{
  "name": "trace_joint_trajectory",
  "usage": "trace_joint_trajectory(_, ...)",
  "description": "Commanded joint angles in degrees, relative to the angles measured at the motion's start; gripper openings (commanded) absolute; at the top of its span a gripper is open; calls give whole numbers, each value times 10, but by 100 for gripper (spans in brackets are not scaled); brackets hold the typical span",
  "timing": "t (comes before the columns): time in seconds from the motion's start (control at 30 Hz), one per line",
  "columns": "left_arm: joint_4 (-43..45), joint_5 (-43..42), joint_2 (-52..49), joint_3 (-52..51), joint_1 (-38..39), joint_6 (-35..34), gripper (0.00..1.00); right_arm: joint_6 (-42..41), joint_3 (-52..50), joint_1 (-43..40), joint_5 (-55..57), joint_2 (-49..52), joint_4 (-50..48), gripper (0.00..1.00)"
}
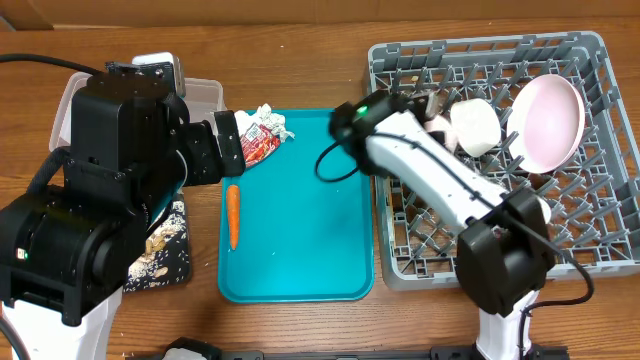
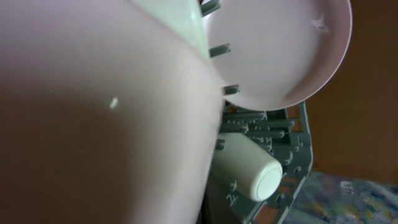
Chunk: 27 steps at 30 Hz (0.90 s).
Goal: Sort waste into correct bins and load items into the dishwasher
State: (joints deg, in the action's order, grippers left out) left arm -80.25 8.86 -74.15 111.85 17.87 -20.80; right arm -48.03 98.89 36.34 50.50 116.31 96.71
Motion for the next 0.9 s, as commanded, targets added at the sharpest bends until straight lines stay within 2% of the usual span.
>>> trace_joint_trajectory(0.0,-4,7,-1,5,-3,11,100,0,-3,48,-83,5,-17,4)
trace_joint_trajectory(0.2,-6,7,-1,5,-3,11,100,0,-3,82,-103,5,-22,5)
trace_joint_trajectory(0.4,-12,7,-1,5,-3,11,100,0,-3,81,-108,5,-18,15)
trace_joint_trajectory(0.87,-24,8,-1,5,-3,16,100,0,-3,28,-108,5,-19,16)
